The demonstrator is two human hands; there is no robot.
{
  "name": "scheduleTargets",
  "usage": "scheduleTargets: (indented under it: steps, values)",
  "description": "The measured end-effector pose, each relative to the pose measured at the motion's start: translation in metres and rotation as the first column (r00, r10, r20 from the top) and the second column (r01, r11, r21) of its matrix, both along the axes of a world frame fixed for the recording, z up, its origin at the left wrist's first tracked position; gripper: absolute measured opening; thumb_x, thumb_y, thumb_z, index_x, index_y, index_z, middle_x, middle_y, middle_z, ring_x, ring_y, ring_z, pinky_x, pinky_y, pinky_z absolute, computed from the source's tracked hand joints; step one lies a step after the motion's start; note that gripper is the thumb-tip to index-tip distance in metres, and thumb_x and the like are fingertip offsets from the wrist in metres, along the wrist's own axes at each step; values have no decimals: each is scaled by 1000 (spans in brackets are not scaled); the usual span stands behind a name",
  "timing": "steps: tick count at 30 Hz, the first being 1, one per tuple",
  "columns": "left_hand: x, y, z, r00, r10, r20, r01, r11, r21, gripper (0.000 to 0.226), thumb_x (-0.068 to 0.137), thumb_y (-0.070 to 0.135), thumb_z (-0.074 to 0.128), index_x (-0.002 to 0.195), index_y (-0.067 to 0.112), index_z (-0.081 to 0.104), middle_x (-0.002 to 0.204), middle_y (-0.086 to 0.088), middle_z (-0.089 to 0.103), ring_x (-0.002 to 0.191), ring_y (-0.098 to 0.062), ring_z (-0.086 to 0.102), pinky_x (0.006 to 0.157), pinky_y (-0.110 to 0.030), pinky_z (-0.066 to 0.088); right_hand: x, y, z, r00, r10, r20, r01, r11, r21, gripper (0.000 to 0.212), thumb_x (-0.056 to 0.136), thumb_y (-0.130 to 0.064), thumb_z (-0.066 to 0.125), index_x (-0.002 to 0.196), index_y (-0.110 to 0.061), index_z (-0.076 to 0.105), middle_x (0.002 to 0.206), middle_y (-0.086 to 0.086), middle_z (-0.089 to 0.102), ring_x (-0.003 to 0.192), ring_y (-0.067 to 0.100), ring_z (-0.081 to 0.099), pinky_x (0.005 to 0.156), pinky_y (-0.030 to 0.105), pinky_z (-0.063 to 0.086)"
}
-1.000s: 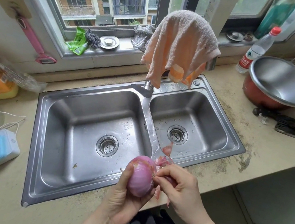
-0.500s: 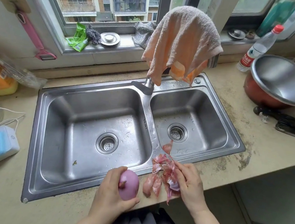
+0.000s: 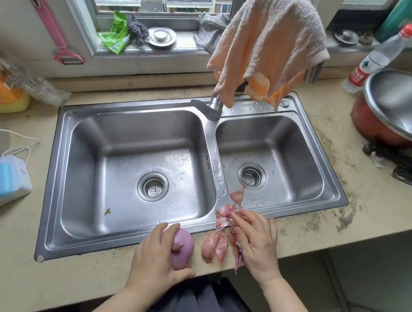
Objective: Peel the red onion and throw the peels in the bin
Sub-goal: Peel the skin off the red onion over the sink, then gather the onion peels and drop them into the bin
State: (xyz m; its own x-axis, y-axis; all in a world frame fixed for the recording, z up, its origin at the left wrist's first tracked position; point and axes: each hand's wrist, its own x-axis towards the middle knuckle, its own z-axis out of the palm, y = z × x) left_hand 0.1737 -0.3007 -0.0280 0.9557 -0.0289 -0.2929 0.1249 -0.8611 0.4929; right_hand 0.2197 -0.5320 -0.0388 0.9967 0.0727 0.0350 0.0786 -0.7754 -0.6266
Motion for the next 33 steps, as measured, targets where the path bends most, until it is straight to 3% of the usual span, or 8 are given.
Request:
scheduleTargets:
  steps: [9,13,17,21,24,26,30,33]
  values:
    - [5,5,5,992,-118,-49,120,992,42,111,52,77,62,146,31,26,156,3,23,136,-21,36,110,-36,29,-6,-16,7,987,-157,31,154,984,87,66,92,-62,26,118,-17,66,125,6,62,119,27,51,103,53,37]
    - [8,1,20,982,-180,53,176,981,81,112,51,78,61,146,29,29,157,-5,24,140,-25,31,116,-51,9,-14,-25,9,963,-270,-4,266,946,187,66,90,-63,30,122,-15,63,129,5,58,122,22,47,105,46,37]
    - [21,-27,40,898,-232,373,249,968,1,96,60,68,65,140,21,42,147,-17,40,135,-30,36,110,-54,22,-10,-36,11,949,-314,-39,314,921,231,51,92,-45,37,123,-12,62,129,-2,54,123,14,43,106,32,32]
    - [25,-78,48,924,-262,278,325,922,-211,89,70,59,65,146,27,33,159,-5,12,146,-26,21,115,-41,29,11,-54,12,958,-274,-81,286,917,280,33,98,-24,45,122,-12,62,130,-1,54,126,15,44,107,28,29]
    - [29,-110,32,965,-210,159,233,962,-144,92,71,66,56,148,38,13,152,12,-19,149,-17,-4,121,-37,14,36,-70,10,977,-174,-126,205,928,310,40,93,-31,41,121,-13,62,130,-1,55,125,11,44,105,19,29]
    - [28,-125,20,991,-105,80,110,992,-55,100,67,74,51,147,45,-1,149,14,-23,147,-15,-13,120,-35,5,51,-84,5,983,-74,-165,124,941,315,40,92,-34,41,120,-15,63,127,-4,55,123,9,45,105,21,30]
    - [17,-159,-5,988,148,-43,-143,985,98,116,48,90,41,132,54,-30,151,1,-38,137,-20,-41,114,-55,-12,76,-107,-9,973,128,-193,-65,951,303,29,97,-27,48,117,-16,65,124,-4,57,122,11,47,105,20,31]
    - [19,-185,-22,942,321,-96,-304,939,160,120,42,93,36,131,53,-35,150,-10,-41,137,-31,-39,103,-61,-26,89,-112,-15,937,237,-256,-149,935,320,27,96,-16,50,119,-16,64,127,-1,56,126,13,46,111,31,32]
